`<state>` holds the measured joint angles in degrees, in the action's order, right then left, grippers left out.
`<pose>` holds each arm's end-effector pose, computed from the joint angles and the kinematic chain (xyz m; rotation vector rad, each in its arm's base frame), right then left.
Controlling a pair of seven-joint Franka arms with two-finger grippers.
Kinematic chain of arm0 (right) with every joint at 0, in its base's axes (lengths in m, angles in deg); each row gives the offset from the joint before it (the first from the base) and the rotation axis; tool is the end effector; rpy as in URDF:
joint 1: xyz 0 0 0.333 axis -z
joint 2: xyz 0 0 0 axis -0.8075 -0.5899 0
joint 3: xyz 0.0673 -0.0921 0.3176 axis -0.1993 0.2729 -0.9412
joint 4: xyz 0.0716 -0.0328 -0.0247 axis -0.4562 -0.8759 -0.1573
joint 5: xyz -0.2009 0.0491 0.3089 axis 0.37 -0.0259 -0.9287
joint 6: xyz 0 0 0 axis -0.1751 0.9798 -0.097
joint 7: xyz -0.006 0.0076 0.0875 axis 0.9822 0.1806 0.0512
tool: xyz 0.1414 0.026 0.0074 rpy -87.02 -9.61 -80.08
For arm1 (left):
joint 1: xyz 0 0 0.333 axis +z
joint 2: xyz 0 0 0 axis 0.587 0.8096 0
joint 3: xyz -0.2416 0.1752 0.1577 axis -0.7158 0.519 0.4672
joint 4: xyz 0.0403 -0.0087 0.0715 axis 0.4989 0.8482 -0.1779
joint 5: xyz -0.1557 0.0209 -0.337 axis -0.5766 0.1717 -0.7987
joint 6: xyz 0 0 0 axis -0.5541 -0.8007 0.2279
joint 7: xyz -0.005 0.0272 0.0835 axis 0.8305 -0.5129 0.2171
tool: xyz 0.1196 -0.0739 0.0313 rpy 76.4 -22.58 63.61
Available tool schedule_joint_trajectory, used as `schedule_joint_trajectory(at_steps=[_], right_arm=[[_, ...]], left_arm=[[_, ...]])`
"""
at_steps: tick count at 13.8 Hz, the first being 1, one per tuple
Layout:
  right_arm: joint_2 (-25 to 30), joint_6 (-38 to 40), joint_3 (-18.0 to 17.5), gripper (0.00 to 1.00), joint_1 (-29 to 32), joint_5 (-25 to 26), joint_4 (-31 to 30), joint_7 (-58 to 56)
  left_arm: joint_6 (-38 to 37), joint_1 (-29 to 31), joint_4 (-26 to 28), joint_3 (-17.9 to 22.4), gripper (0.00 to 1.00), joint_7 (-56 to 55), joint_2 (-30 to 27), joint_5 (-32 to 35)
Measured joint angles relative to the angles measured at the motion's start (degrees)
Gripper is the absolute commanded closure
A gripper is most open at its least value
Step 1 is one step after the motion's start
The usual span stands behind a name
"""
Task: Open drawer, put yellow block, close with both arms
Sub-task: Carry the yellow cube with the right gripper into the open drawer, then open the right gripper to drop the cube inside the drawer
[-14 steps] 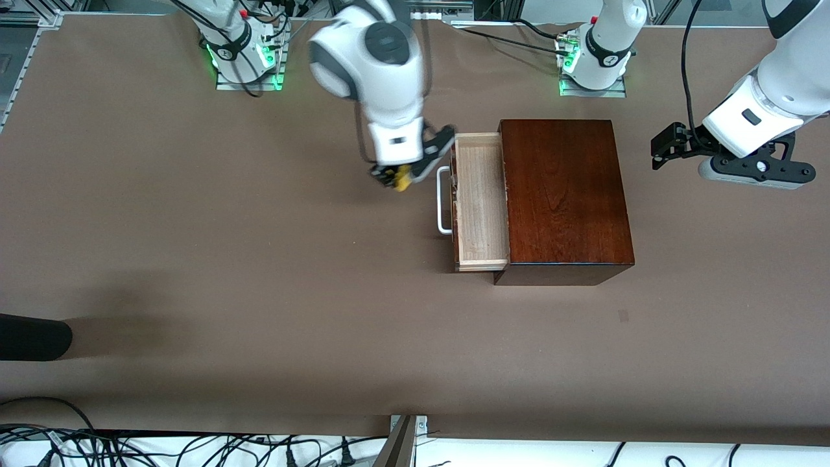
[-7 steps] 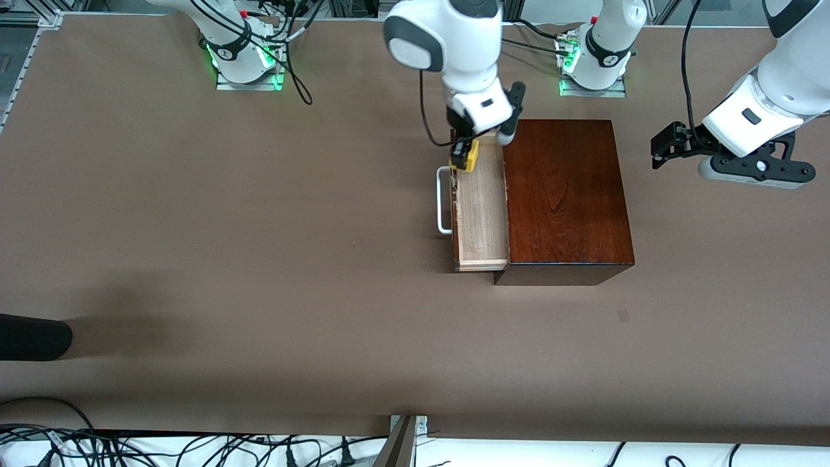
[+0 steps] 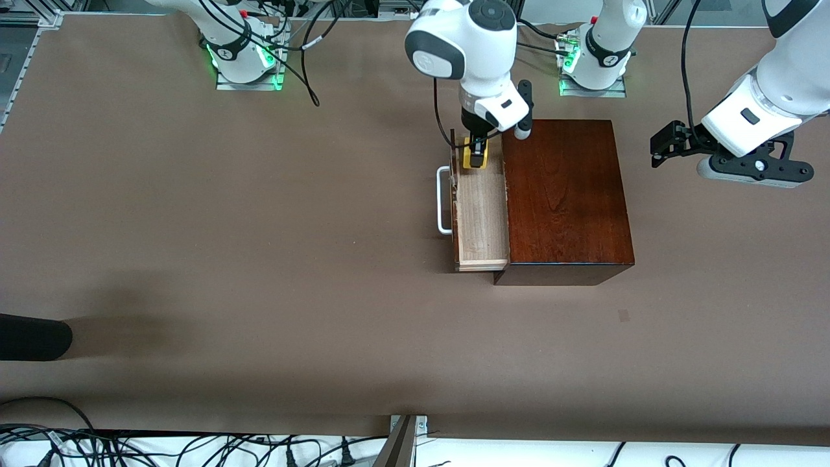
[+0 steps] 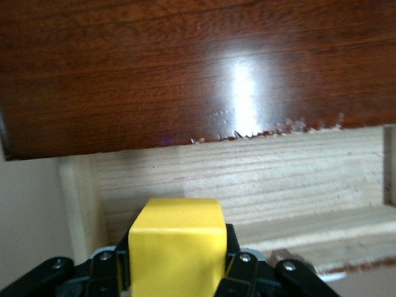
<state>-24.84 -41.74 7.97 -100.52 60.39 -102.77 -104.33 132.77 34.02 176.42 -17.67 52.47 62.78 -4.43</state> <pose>0.4038 0.6491 0.3521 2.2636 2.1055 0.2069 0.5271 -0.0721 0.5741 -3.1186 0.1948 0.1050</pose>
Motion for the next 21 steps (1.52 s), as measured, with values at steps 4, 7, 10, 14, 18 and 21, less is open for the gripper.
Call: schedule_joint_trajectory(at_steps=[4, 7, 10, 14, 18, 21], right_arm=[[-2.8, -2.1, 0.4, 1.0, 0.1, 0.1, 0.1, -3.2], [-3.7, -2.6, 0.5, 1.0, 0.5, 0.2, 0.2, -5.3], [-4.4, -3.3, 1.0, 1.0, 0.7, 0.2, 0.2, -7.3], [-4.9, -5.6, 2.2, 0.0, 0.8, 0.2, 0.4, -8.0], [-5.1, -5.8, 2.9, 0.0, 0.8, 0.3, 0.6, -8.1], [-4.0, -4.6, 2.9, 0.0, 0.8, 0.5, 2.3, -8.1]], left_arm=[[-0.1, 0.0, 0.0, 0.0, 0.0, 0.0, 0.0, 0.0], [-0.2, 0.0, 0.0, 0.0, 0.0, 0.0, 0.0, 0.0], [-0.2, 0.0, 0.0, 0.0, 0.0, 0.0, 0.0, 0.0], [-0.2, 0.0, 0.0, 0.0, 0.0, 0.0, 0.0, 0.0], [-0.2, 0.0, 0.0, 0.0, 0.0, 0.0, 0.0, 0.0], [-0.2, 0.0, -0.1, 0.0, 0.0, 0.0, 0.0, 0.0]])
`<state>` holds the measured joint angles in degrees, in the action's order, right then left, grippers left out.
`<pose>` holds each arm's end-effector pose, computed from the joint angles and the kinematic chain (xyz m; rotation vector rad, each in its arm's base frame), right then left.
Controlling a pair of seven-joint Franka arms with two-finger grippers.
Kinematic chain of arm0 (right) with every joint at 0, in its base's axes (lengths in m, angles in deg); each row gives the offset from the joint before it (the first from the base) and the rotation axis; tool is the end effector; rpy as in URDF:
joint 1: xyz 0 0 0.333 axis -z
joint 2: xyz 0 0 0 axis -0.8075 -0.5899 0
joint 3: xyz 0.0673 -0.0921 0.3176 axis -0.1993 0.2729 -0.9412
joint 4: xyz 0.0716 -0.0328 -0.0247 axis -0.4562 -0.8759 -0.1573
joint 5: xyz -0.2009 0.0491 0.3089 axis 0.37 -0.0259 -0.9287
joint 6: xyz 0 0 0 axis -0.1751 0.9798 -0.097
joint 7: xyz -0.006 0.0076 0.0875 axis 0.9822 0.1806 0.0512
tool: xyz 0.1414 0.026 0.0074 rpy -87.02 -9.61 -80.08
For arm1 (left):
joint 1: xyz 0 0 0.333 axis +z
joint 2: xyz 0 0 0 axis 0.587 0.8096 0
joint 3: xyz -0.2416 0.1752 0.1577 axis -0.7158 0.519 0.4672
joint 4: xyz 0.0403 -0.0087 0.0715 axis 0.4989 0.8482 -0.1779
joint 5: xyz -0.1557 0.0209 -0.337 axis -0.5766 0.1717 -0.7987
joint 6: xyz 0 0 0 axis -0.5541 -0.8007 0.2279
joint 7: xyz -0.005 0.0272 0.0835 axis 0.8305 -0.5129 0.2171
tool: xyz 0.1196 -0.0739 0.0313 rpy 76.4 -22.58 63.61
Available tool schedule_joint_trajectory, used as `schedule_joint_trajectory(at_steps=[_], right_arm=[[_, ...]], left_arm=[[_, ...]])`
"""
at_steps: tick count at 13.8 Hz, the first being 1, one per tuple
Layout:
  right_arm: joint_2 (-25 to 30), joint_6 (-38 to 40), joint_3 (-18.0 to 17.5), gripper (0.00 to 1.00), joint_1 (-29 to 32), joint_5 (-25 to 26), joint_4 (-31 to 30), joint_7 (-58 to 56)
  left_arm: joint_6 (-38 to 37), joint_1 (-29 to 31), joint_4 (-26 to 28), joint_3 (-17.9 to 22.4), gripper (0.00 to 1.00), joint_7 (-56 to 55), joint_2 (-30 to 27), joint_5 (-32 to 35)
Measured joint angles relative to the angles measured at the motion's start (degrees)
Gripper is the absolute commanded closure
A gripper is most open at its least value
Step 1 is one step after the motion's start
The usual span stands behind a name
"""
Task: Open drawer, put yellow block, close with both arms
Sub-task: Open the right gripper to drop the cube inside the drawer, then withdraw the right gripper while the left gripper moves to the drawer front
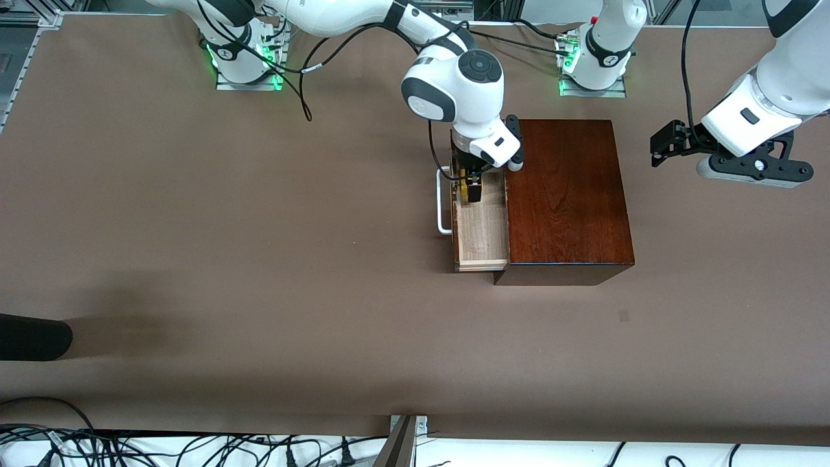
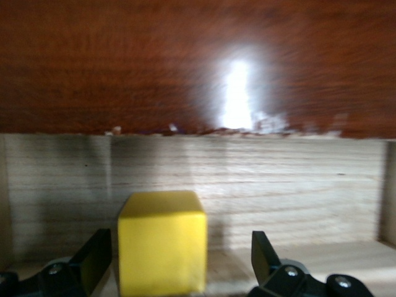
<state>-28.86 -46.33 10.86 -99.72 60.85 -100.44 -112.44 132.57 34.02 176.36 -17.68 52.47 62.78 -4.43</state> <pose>0.4467 0.6420 0.3209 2.1438 2.1907 0.2685 0.5267 -0.0721 0.5743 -3.1183 0.1950 0.1088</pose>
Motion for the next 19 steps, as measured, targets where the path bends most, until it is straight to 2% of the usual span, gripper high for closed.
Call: schedule_joint_trajectory(at_steps=[5, 11, 14, 16, 17, 19], right_arm=[[8.7, 9.1, 0.3, 0.0, 2.5, 0.0, 1.5, 0.0], [15.2, 11.5, 0.6, 0.0, 13.2, -1.2, 1.5, 0.0], [19.5, 11.7, 0.8, 0.0, 20.3, -6.9, 0.4, 0.0], [24.3, 12.3, 1.1, 0.0, 25.6, -10.2, -3.6, 0.1], [27.1, 12.6, 1.8, 0.0, 28.0, -12.5, -6.3, 0.5], [32.6, 14.2, 5.5, 0.0, 31.0, -17.5, -12.0, 1.4]], left_arm=[[0.0, 0.0, 0.0, 0.0, 0.0, 0.0, 0.0, 0.0], [-0.4, 0.0, -0.1, -0.1, 0.0, 0.0, 0.0, 0.0], [-1.4, -0.1, -0.5, -1.9, 0.0, -0.1, 0.0, 0.0], [-3.4, -0.2, -1.5, -4.0, 0.0, -0.1, 0.0, 0.0], [-4.1, -0.3, -1.9, -5.5, 0.0, -0.1, 0.0, -0.1], [-4.6, -0.9, -2.1, -9.3, 0.0, 0.0, 0.2, -0.2]])
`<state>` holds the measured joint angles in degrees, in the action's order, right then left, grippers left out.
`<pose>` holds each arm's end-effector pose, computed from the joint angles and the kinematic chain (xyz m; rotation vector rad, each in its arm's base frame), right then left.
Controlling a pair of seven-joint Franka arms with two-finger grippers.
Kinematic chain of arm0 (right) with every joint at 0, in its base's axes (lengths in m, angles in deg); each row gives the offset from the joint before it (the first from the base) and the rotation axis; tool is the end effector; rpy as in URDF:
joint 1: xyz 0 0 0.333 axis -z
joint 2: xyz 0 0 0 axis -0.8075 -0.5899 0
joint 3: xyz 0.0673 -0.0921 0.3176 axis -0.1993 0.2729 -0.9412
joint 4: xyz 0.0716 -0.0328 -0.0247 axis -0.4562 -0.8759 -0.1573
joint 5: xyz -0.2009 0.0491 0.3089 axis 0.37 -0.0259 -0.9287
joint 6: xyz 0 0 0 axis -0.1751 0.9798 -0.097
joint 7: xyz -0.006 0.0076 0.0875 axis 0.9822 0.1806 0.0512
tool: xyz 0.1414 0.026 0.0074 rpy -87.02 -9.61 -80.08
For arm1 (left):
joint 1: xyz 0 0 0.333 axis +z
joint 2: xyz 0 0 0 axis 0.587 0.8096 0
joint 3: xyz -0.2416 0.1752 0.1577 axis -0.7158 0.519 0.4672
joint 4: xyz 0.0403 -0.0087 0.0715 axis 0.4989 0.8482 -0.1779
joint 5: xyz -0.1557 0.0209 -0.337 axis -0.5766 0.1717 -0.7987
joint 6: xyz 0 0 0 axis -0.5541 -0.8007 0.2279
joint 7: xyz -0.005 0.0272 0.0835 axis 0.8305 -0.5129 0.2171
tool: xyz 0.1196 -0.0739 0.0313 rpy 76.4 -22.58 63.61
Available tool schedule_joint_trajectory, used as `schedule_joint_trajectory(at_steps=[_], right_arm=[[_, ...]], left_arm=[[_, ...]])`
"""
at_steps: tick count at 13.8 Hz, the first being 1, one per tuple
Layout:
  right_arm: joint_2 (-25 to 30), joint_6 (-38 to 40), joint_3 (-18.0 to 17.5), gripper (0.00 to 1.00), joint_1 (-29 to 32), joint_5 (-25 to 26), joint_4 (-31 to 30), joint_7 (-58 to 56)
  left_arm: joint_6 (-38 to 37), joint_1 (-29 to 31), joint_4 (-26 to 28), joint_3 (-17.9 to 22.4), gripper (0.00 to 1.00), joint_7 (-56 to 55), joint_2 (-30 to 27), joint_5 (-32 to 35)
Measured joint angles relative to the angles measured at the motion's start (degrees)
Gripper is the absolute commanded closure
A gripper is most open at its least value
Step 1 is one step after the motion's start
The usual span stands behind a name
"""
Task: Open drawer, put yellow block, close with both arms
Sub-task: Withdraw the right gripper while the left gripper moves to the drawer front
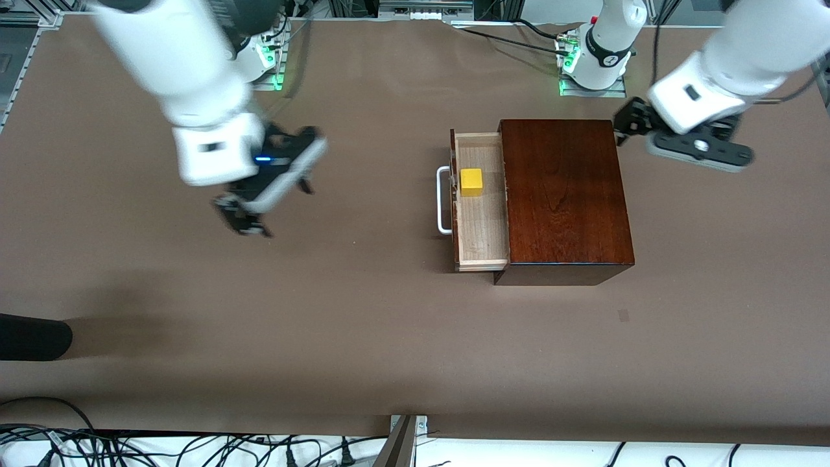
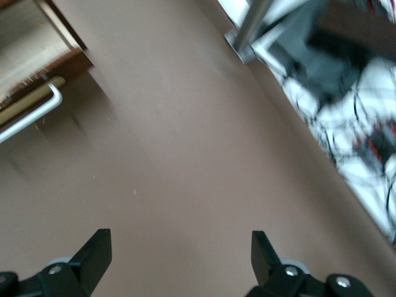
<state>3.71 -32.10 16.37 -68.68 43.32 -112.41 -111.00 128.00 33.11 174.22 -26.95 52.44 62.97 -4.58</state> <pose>0.5972 0.2656 0.5935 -2.8157 -1.3382 -0.3643 0.4981 -0.1612 0.5833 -3.0775 0.4677 0.1769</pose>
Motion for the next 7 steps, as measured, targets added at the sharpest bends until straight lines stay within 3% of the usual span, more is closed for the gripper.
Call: schedule_joint_trajectory(at_steps=[4, 7], right_arm=[[8.0, 5.3, 9.8, 0.0, 0.8, -4.8, -7.6, 0.7], [12.1, 8.6, 15.4, 0.0, 0.9, -6.2, -11.7, 0.8]], left_arm=[[0.3, -5.6, -1.0, -6.9, 0.0, -0.1, 6.3, -0.2], [5.5, -10.5, -5.9, -7.3, 0.0, -0.3, 16.3, -0.2]])
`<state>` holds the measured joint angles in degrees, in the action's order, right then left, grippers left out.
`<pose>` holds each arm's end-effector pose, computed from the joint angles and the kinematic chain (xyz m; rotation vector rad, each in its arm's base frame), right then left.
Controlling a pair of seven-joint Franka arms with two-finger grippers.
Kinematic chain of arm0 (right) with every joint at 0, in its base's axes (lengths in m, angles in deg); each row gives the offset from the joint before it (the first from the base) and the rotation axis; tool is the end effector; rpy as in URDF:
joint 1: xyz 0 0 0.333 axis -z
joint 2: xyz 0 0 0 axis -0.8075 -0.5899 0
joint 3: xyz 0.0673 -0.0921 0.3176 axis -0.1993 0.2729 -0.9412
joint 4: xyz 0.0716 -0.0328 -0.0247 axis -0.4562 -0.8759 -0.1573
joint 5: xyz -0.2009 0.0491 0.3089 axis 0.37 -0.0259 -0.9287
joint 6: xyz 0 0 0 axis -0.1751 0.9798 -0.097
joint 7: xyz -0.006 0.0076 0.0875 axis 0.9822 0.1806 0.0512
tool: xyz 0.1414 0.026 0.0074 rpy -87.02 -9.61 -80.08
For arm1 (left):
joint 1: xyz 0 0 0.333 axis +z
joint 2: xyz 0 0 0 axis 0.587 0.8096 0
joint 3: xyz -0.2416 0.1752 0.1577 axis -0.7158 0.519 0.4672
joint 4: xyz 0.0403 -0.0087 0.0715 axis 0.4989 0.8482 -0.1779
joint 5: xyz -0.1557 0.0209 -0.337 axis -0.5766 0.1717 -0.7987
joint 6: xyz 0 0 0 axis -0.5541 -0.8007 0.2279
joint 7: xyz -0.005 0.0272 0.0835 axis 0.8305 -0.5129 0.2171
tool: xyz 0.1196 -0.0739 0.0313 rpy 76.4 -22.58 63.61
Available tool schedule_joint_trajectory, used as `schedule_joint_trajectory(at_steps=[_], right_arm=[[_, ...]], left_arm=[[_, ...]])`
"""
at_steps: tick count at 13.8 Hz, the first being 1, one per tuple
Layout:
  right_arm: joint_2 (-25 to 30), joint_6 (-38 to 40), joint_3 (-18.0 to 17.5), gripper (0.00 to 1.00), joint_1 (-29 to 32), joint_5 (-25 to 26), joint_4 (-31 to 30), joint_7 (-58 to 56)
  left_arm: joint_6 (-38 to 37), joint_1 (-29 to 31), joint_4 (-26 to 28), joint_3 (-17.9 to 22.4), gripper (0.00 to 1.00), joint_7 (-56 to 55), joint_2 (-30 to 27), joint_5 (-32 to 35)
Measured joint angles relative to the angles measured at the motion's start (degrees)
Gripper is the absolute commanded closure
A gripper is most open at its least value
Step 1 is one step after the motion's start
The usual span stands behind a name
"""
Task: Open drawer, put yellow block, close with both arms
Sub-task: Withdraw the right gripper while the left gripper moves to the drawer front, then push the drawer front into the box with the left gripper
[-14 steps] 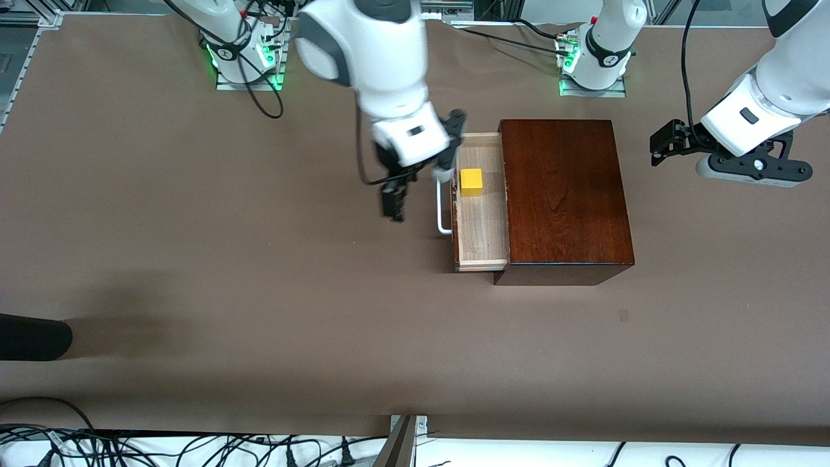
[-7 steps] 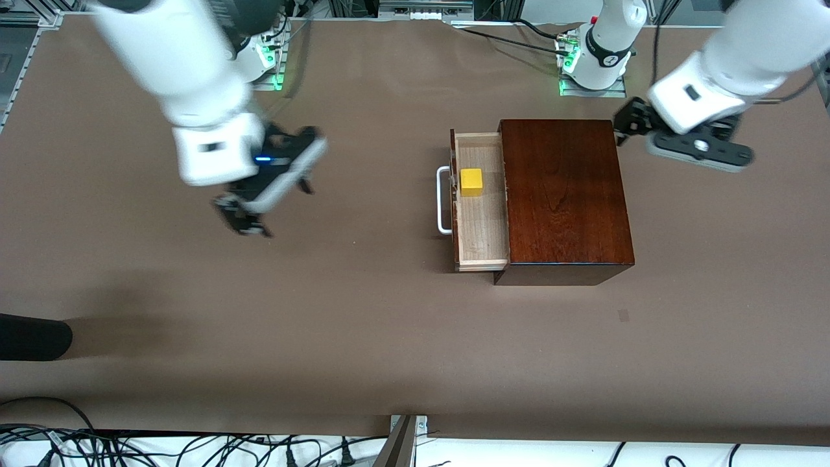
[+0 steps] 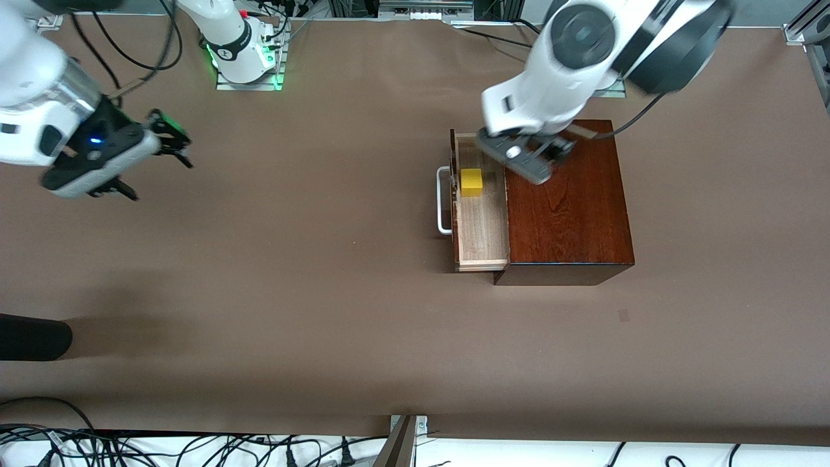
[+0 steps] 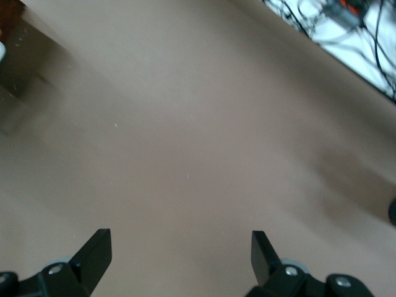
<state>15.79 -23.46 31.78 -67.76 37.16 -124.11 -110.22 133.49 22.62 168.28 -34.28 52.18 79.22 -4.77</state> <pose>0.5587 0.1062 0.6070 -2.9645 -0.9063 -0.1379 0.5047 -0.3325 0.4854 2.9397 -0.9142 -0.3139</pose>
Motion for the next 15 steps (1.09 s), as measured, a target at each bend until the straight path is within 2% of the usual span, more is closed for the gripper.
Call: schedule_joint_trajectory(at_steps=[3, 6, 7, 9, 12, 15], right_arm=[[4.5, 0.7, 4.0, 0.0, 0.2, 0.0, -4.6, 0.4], [5.5, 2.3, 6.3, 0.0, 3.7, -0.1, -6.0, 0.1], [5.5, 2.4, 6.0, 0.0, 4.6, -0.1, -6.2, 0.6], [5.2, 2.5, 3.2, 0.0, 6.4, -0.1, -6.3, 5.9], [5.2, 3.0, 0.9, 0.0, 6.6, 1.6, -6.3, 9.4], [5.1, 3.0, 0.9, 0.0, 6.4, 1.9, -6.3, 9.4]], left_arm=[[9.5, -2.2, -2.2, 0.0, 0.0, 0.4, 7.2, 0.0], [18.4, -8.7, -2.7, -0.3, 0.0, 1.4, 12.0, 2.5], [19.0, -11.6, -2.8, -0.4, 0.0, 3.4, 13.1, 4.9], [19.1, -15.9, -3.0, -0.4, 0.0, 12.4, 14.9, 7.3], [20.2, -16.2, -3.0, 0.2, 0.0, 28.3, 18.0, 9.0], [20.2, -16.1, -2.9, 0.3, 0.0, 35.3, 20.0, 13.8]])
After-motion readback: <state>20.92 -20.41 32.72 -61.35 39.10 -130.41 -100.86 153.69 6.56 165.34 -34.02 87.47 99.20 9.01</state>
